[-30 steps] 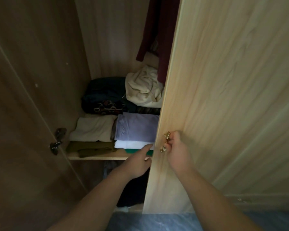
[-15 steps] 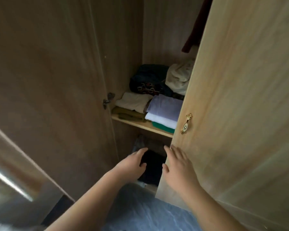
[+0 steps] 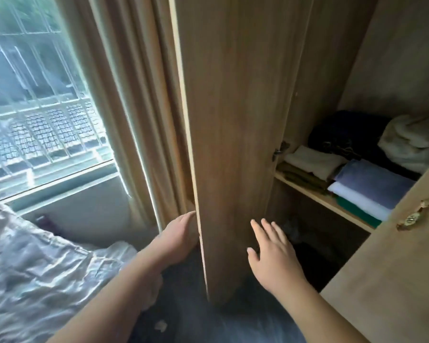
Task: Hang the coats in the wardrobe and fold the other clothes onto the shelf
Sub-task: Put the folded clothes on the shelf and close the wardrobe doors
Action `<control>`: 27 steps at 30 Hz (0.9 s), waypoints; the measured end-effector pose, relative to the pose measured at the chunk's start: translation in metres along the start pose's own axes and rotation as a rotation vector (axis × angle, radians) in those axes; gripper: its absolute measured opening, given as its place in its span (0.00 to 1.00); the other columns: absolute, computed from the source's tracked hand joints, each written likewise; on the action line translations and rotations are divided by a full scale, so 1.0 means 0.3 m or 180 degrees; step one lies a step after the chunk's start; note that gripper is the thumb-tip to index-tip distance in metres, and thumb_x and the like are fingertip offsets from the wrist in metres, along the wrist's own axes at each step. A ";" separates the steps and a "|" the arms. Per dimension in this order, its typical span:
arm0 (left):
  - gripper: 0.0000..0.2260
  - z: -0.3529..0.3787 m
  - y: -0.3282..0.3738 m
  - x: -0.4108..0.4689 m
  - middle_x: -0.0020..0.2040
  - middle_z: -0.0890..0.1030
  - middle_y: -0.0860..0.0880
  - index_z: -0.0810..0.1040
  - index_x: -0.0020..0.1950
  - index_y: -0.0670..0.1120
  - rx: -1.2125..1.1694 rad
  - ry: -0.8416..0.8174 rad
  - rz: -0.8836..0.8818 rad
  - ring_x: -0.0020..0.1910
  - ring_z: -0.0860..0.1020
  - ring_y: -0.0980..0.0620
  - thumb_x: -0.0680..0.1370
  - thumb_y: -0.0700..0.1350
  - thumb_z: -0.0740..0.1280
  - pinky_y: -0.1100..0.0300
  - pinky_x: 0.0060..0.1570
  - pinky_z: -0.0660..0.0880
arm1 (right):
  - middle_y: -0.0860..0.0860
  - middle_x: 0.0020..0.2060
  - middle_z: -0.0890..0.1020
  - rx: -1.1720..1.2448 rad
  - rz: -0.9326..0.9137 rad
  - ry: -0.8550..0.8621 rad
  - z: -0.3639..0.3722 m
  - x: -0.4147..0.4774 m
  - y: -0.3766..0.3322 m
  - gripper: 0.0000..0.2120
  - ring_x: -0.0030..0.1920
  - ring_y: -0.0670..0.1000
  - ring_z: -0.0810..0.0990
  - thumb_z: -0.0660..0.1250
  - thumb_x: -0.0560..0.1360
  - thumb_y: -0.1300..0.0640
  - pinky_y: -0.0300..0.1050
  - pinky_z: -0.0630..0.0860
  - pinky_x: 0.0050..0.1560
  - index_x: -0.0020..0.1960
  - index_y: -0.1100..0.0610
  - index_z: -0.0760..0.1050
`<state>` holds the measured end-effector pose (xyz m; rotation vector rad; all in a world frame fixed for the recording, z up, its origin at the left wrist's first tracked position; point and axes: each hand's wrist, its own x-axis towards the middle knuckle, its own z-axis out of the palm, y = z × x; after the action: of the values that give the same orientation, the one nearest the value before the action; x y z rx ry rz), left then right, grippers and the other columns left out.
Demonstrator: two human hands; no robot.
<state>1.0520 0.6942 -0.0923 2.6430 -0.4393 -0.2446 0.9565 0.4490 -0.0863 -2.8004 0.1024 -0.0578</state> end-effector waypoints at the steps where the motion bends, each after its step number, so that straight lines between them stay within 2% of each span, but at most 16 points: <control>1: 0.32 -0.042 -0.006 0.023 0.77 0.64 0.46 0.56 0.80 0.45 -0.0247 0.0058 -0.0113 0.76 0.64 0.47 0.79 0.49 0.65 0.58 0.73 0.61 | 0.47 0.80 0.53 -0.0012 -0.0019 0.0007 0.001 0.022 -0.035 0.30 0.79 0.51 0.48 0.56 0.81 0.44 0.50 0.53 0.77 0.80 0.45 0.49; 4: 0.34 -0.166 -0.010 0.134 0.78 0.64 0.47 0.51 0.81 0.47 -0.0833 0.0226 -0.0214 0.73 0.68 0.44 0.79 0.46 0.65 0.55 0.69 0.65 | 0.46 0.80 0.53 0.0003 0.0059 0.0080 0.000 0.089 -0.137 0.30 0.79 0.51 0.48 0.55 0.81 0.43 0.49 0.52 0.77 0.80 0.44 0.49; 6: 0.35 -0.245 -0.008 0.206 0.74 0.71 0.49 0.48 0.81 0.55 -0.0999 0.0133 -0.0111 0.66 0.75 0.40 0.79 0.45 0.64 0.51 0.60 0.75 | 0.44 0.79 0.53 0.0059 0.0143 0.0161 0.000 0.128 -0.196 0.30 0.79 0.49 0.47 0.55 0.81 0.43 0.49 0.53 0.76 0.80 0.43 0.49; 8: 0.30 -0.284 -0.017 0.258 0.61 0.79 0.56 0.57 0.76 0.61 -0.1054 -0.0025 0.0138 0.52 0.82 0.46 0.78 0.43 0.63 0.61 0.43 0.79 | 0.44 0.79 0.54 0.0110 0.0206 0.0279 -0.001 0.163 -0.246 0.30 0.79 0.48 0.48 0.56 0.81 0.43 0.48 0.53 0.76 0.79 0.43 0.50; 9: 0.28 -0.286 -0.020 0.265 0.54 0.80 0.60 0.61 0.72 0.63 -0.1088 -0.0126 0.0241 0.48 0.82 0.50 0.77 0.42 0.62 0.64 0.41 0.77 | 0.43 0.79 0.55 0.0130 0.0232 0.0341 -0.003 0.176 -0.267 0.30 0.79 0.48 0.49 0.57 0.81 0.44 0.48 0.54 0.76 0.79 0.43 0.50; 10: 0.28 -0.277 -0.032 0.271 0.50 0.79 0.61 0.62 0.71 0.64 -0.1176 -0.0216 0.0315 0.49 0.82 0.52 0.75 0.45 0.63 0.63 0.45 0.78 | 0.43 0.79 0.56 0.0151 0.0259 0.0406 -0.007 0.187 -0.288 0.30 0.79 0.48 0.49 0.57 0.81 0.44 0.48 0.55 0.76 0.79 0.43 0.51; 11: 0.29 -0.260 -0.050 0.272 0.52 0.80 0.61 0.61 0.71 0.66 -0.1265 -0.0262 0.0371 0.52 0.81 0.52 0.72 0.48 0.64 0.58 0.52 0.79 | 0.43 0.79 0.56 0.0182 0.0293 0.0466 -0.013 0.193 -0.307 0.30 0.79 0.47 0.50 0.57 0.81 0.44 0.48 0.56 0.76 0.79 0.43 0.51; 14: 0.40 -0.182 -0.110 0.286 0.66 0.76 0.59 0.52 0.76 0.69 -0.1480 -0.0498 0.0634 0.63 0.78 0.51 0.69 0.53 0.67 0.48 0.62 0.76 | 0.41 0.78 0.57 0.0414 0.0322 0.0674 -0.037 0.190 -0.357 0.29 0.78 0.45 0.51 0.58 0.81 0.45 0.45 0.57 0.76 0.78 0.41 0.52; 17: 0.41 -0.143 -0.064 0.239 0.78 0.62 0.60 0.49 0.78 0.66 -0.1412 -0.0690 0.1237 0.70 0.72 0.52 0.71 0.50 0.67 0.51 0.68 0.72 | 0.40 0.77 0.58 0.0658 0.0194 0.0931 -0.073 0.154 -0.386 0.30 0.77 0.40 0.54 0.59 0.80 0.47 0.40 0.57 0.75 0.78 0.39 0.51; 19: 0.40 -0.107 -0.009 0.218 0.80 0.49 0.64 0.46 0.78 0.67 -0.1145 -0.0798 0.1709 0.73 0.69 0.55 0.75 0.45 0.66 0.54 0.69 0.71 | 0.38 0.77 0.58 0.0792 0.0213 0.1107 -0.102 0.120 -0.388 0.31 0.76 0.38 0.56 0.60 0.80 0.47 0.38 0.59 0.74 0.78 0.38 0.49; 20: 0.40 -0.083 0.018 0.222 0.79 0.46 0.66 0.45 0.78 0.68 -0.1015 -0.0856 0.1941 0.73 0.68 0.56 0.76 0.43 0.64 0.56 0.69 0.71 | 0.38 0.76 0.59 0.0926 0.0284 0.1235 -0.116 0.103 -0.382 0.32 0.75 0.37 0.58 0.61 0.79 0.48 0.38 0.60 0.74 0.78 0.38 0.48; 23: 0.39 -0.015 0.153 0.255 0.79 0.45 0.66 0.40 0.76 0.70 -0.0396 -0.0818 0.2514 0.75 0.65 0.52 0.78 0.44 0.62 0.53 0.71 0.69 | 0.37 0.73 0.64 0.1366 0.0623 0.1778 -0.145 0.037 -0.327 0.35 0.71 0.35 0.66 0.64 0.78 0.51 0.35 0.66 0.69 0.77 0.36 0.49; 25: 0.39 0.024 0.262 0.276 0.81 0.45 0.61 0.37 0.77 0.68 0.0052 -0.0748 0.2755 0.77 0.58 0.49 0.80 0.45 0.60 0.52 0.75 0.62 | 0.36 0.73 0.63 0.1377 0.0886 0.1976 -0.171 -0.001 -0.258 0.37 0.71 0.36 0.65 0.64 0.78 0.50 0.36 0.66 0.69 0.76 0.32 0.45; 27: 0.38 0.063 0.373 0.288 0.81 0.44 0.60 0.35 0.77 0.66 0.0126 -0.0812 0.2915 0.80 0.50 0.51 0.81 0.45 0.60 0.52 0.76 0.56 | 0.33 0.73 0.60 0.1186 0.1116 0.1988 -0.213 -0.027 -0.174 0.38 0.71 0.37 0.64 0.63 0.78 0.48 0.38 0.67 0.69 0.73 0.28 0.40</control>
<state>1.0985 0.5620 -0.0664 2.1646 -1.6569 -0.2645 0.9483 0.4775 -0.0088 -2.2610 0.6514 -0.7748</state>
